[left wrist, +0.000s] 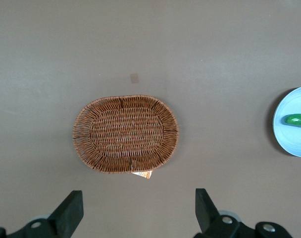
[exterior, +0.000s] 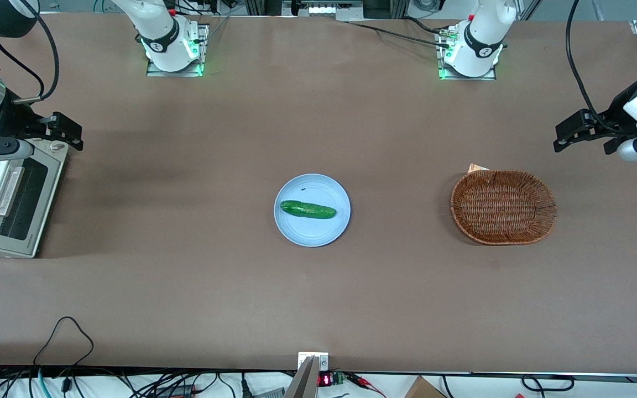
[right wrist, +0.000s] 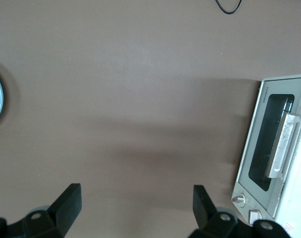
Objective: Open oven door with right arm only
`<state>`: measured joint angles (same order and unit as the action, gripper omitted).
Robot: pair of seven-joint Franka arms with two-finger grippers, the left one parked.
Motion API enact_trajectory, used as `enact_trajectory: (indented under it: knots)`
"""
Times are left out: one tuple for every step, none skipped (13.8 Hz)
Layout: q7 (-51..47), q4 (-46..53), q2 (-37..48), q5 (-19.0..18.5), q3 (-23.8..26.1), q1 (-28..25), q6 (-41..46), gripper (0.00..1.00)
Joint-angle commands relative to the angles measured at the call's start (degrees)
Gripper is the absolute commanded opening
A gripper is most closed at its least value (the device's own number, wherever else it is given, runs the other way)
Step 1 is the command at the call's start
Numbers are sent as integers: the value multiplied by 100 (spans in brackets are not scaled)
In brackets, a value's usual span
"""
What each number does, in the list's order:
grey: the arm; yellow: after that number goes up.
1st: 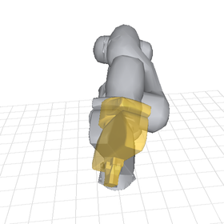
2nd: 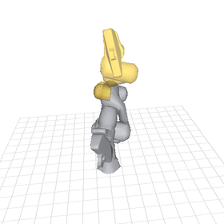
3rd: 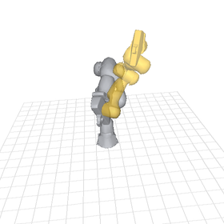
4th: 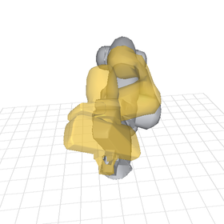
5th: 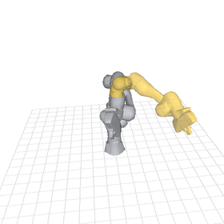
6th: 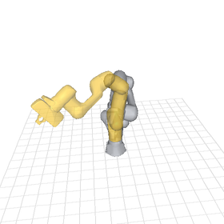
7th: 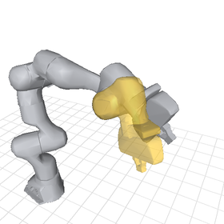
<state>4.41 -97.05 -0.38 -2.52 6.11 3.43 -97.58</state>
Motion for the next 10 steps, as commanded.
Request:
enact_trajectory:
  knots:
    - [51,107,-41,-64,13,0,55,100]
    - [60,107,-41,-64,13,0,55,100]
    - [60,116,-59,-55,13,0,55,100]
    - [43,124,-59,-55,13,0,46,100]
    - [8,124,-59,-38,13,0,55,100]
    - [-19,116,-59,-38,13,0,55,100]
    - [-28,107,-59,-29,13,0,124,100]
    - [-36,124,-50,-29,13,0,230,100]
    - [-45,133,-50,-12,-13,0,239,100]
    - [-19,133,-50,-11,-22,0,239,99]
